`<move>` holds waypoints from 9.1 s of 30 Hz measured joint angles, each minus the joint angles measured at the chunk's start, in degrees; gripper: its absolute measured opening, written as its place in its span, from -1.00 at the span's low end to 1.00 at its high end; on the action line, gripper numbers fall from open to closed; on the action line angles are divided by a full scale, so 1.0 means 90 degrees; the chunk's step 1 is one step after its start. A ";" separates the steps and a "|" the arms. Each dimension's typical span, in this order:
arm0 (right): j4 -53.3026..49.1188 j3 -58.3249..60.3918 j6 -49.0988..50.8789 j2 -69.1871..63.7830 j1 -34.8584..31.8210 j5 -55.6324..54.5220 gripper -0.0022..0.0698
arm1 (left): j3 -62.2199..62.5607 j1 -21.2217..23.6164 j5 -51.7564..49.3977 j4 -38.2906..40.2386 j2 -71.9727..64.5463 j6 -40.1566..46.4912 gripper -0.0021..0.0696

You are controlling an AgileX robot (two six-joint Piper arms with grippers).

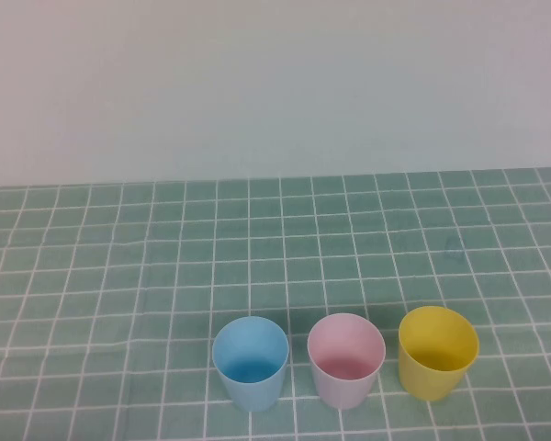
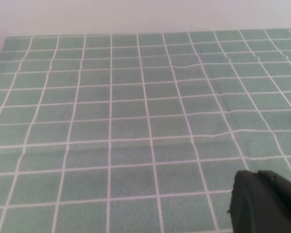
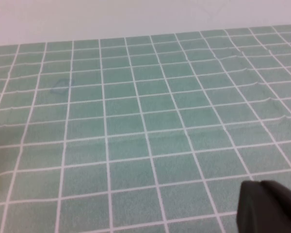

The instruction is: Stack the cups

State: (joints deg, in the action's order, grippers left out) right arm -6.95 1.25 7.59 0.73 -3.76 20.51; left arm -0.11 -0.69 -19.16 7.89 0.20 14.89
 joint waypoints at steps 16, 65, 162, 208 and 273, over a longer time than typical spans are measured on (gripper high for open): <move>0.0000 0.0000 0.0000 0.0000 0.0000 0.0000 -0.94 | 0.0000 0.0000 0.0003 -0.0585 0.0000 -0.0526 -0.95; 0.0000 0.0000 0.0000 0.0000 0.0719 -0.0011 -0.94 | 0.0000 0.0000 0.0013 -0.0585 0.0000 -0.0579 -0.95; -0.2602 -0.1965 -0.0092 -0.0121 0.0723 -0.2762 -0.94 | 0.3048 0.0000 0.3381 -0.0789 -0.0541 -0.2912 -0.95; -0.1122 -0.1820 0.0269 -0.2117 0.1563 -0.0565 -0.94 | 0.6183 -0.0724 -0.3526 0.2268 -0.7334 -0.0054 -0.95; 0.1966 -0.4758 -0.2464 -0.3941 0.1563 0.5195 -0.94 | 0.7624 -0.4158 -0.3321 -0.2187 -1.1054 -0.3544 -0.31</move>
State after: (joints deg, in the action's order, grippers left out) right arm 10.75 -41.57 -14.59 -34.73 10.31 67.27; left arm 68.51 -38.11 -49.05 -11.79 -99.28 -17.00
